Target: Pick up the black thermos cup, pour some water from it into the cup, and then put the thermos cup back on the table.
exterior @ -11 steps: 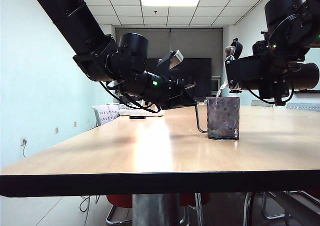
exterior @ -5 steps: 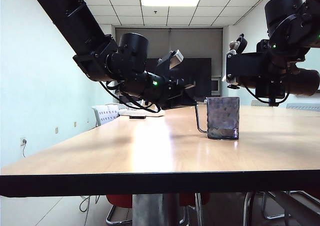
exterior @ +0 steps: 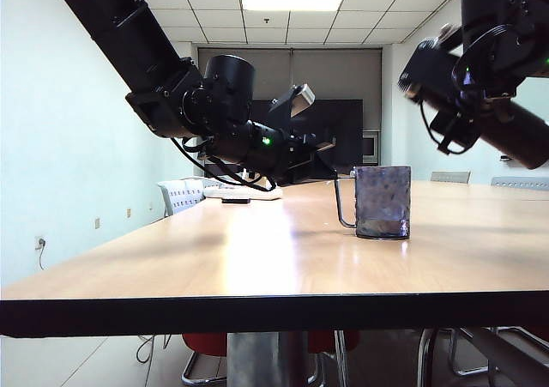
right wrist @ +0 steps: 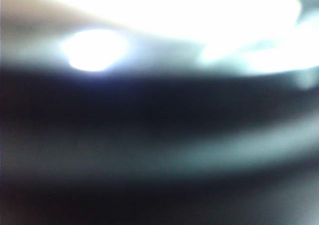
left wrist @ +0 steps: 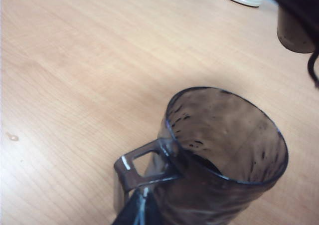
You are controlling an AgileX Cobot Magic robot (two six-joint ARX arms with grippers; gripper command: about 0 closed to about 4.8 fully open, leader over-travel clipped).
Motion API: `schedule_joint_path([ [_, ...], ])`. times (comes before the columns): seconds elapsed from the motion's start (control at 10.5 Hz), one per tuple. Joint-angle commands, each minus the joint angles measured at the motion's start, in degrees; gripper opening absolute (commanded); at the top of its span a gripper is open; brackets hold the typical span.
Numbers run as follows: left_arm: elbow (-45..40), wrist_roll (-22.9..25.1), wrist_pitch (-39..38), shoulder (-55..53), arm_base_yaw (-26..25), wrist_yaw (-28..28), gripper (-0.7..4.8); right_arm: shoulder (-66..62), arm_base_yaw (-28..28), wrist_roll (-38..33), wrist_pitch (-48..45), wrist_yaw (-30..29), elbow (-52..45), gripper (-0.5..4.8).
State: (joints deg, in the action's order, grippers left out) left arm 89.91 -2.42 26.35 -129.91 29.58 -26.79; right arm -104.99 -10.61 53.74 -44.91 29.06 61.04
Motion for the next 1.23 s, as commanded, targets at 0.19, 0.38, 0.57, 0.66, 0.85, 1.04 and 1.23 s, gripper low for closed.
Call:
schedule_joint_path([
  [0.19, 0.28, 0.31, -2.29, 3.13, 0.09, 0.02, -0.06, 2.51, -0.07, -9.73, -4.24, 0.96, 0.63, 1.80],
  [0.38, 0.28, 0.50, -5.81, 4.83, 0.07, 1.60, -0.06, 3.17, -0.04, -12.02, -4.17, 1.16, 0.59, 1.80],
  [0.57, 0.28, 0.48, -7.10, 6.60, 0.02, 3.08, -0.06, 4.48, -0.04, -15.02, -3.89, 2.25, 0.59, 1.80],
  [0.66, 0.28, 0.48, -7.48, 7.65, 0.02, 3.93, -0.06, 5.25, 0.09, -17.27, -2.86, 2.36, 0.59, 1.80],
  [0.85, 0.28, 0.48, -7.93, 10.47, 0.02, 4.07, -0.06, 7.15, 0.94, -26.40, 2.82, 2.34, 0.57, 1.80],
  [1.04, 0.31, 0.48, -8.07, 12.66, 0.02, 4.15, -0.06, 7.98, 2.38, -33.64, 6.62, -0.09, 0.57, 1.79],
  [1.23, 0.28, 0.48, -8.37, 14.29, 0.02, 4.33, -0.06, 8.04, 4.72, -41.05, 9.57, -3.93, 0.57, 1.79],
])
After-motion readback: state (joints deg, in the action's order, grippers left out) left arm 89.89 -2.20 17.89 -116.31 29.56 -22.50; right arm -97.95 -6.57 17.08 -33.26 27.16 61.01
